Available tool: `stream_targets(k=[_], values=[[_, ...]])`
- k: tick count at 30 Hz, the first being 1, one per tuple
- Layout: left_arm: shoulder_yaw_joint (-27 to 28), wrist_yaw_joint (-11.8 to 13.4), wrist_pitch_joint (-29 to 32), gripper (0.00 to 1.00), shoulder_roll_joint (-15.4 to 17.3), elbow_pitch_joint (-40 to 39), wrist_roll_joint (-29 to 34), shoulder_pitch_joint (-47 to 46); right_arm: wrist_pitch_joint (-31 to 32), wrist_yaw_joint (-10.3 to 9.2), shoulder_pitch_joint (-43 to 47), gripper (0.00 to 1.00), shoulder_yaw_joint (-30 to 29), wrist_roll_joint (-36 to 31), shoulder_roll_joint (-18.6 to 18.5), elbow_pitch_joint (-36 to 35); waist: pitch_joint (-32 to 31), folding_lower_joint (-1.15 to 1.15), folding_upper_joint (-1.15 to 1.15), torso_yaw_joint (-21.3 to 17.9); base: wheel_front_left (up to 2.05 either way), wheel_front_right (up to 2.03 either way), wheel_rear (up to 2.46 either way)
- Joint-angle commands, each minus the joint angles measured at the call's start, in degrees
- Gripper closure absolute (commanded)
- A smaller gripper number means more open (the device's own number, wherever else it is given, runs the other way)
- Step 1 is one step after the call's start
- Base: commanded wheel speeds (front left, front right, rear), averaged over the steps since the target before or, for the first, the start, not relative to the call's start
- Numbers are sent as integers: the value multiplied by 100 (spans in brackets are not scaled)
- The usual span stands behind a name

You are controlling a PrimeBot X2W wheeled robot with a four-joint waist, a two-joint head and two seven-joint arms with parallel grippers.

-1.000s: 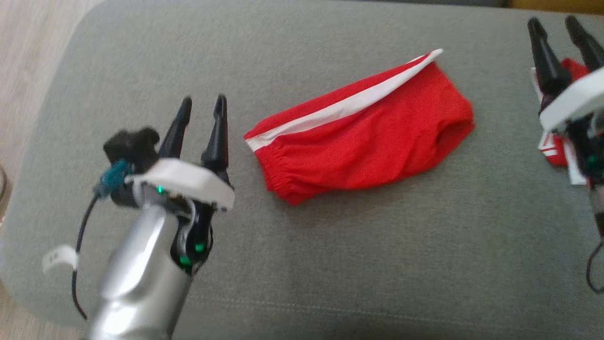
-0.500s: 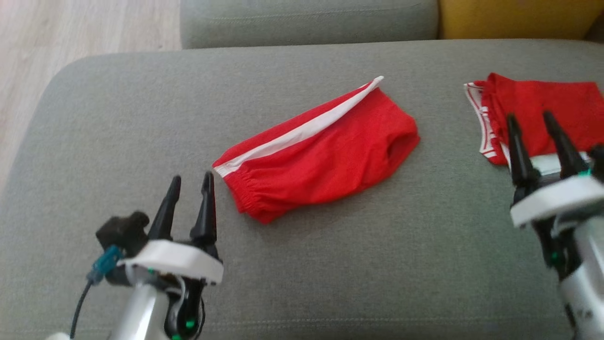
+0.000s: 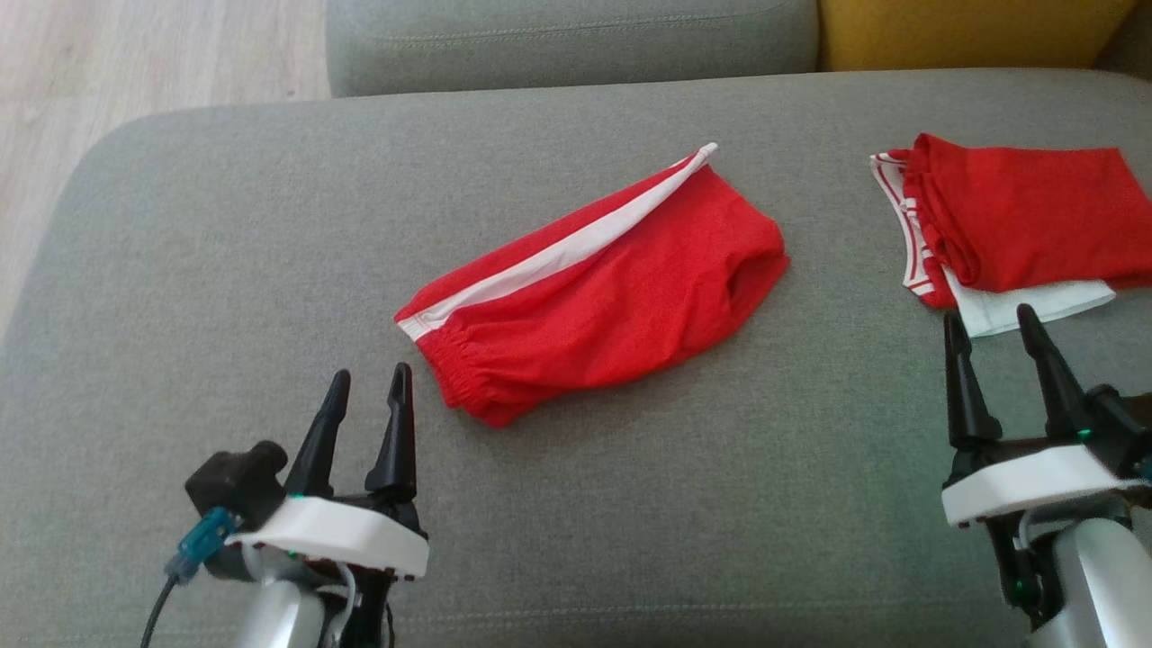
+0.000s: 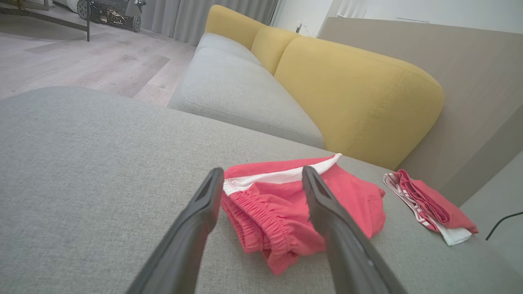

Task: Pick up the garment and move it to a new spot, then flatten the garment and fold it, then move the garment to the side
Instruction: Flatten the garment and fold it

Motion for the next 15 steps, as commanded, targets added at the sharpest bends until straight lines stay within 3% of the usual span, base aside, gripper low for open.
stream_targets(k=[1, 7, 15], values=[[145, 37, -70, 0, 15, -264, -74, -183, 35, 37, -130, 0, 44, -80, -15, -295, 26, 0, 0, 33, 0, 0, 0], [34, 49, -70, 0, 14, -311, -106, -272, 328, 37, -133, 0, -3, 151, 177, -391, 115, 0, 0, 207, 0, 0, 0], [-122, 88, -70, 0, 14, -357, -207, -391, 1689, 37, -553, 0, -422, 2235, 624, -103, 515, 0, 0, 583, 0, 0, 0]])
